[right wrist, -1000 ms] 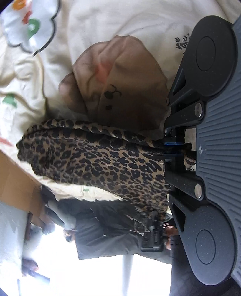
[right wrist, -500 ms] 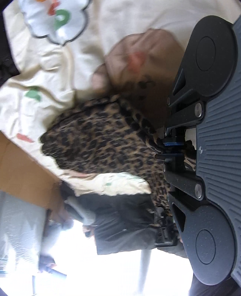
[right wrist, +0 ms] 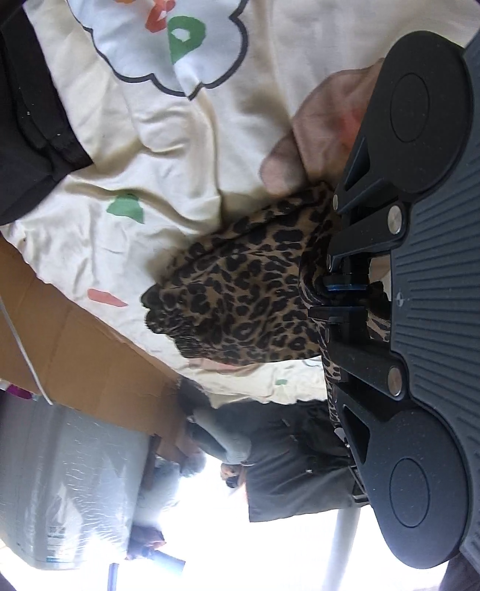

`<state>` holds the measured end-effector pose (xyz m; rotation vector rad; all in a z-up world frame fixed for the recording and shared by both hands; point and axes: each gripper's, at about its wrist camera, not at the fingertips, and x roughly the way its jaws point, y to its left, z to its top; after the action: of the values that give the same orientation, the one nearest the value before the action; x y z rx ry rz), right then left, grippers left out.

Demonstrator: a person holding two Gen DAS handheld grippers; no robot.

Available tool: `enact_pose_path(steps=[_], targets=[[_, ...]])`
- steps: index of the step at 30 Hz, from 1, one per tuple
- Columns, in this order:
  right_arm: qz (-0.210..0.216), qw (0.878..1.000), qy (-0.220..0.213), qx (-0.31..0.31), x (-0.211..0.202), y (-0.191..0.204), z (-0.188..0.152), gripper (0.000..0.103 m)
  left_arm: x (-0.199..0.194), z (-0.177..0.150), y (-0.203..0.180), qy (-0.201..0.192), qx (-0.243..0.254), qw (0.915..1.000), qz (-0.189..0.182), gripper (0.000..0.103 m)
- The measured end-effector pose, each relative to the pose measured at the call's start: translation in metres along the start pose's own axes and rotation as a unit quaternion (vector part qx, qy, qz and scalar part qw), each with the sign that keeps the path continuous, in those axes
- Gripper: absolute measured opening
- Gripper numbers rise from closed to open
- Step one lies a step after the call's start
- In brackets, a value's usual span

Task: Fold clothes
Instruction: 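Lower the gripped leopard trouser bundle onto the sheet with both tools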

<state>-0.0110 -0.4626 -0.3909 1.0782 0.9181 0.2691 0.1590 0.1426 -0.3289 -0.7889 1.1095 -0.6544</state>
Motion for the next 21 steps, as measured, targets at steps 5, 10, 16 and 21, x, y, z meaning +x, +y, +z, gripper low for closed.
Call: enact_pose_path(steps=[5,10,16,21], targets=[[-0.007,1.0,-0.017,-0.002,0.005,0.005,0.014,0.006,0.013,0.017,-0.005,-0.01,0.02,0.9997,0.011,0.005],[-0.025,0.999,-0.024,0.004,0.023,-0.003,0.031,0.006,0.038,0.035,0.003,-0.018,0.026,0.9991,0.028,0.005],[-0.039,0.999,-0.034,0.014,0.037,-0.016,0.041,0.006,0.066,0.04,0.021,-0.016,0.014,0.998,0.059,0.005],[-0.041,0.998,-0.037,0.014,0.043,-0.018,0.047,0.006,0.072,0.044,0.03,-0.027,0.0,0.9977,0.062,0.005]])
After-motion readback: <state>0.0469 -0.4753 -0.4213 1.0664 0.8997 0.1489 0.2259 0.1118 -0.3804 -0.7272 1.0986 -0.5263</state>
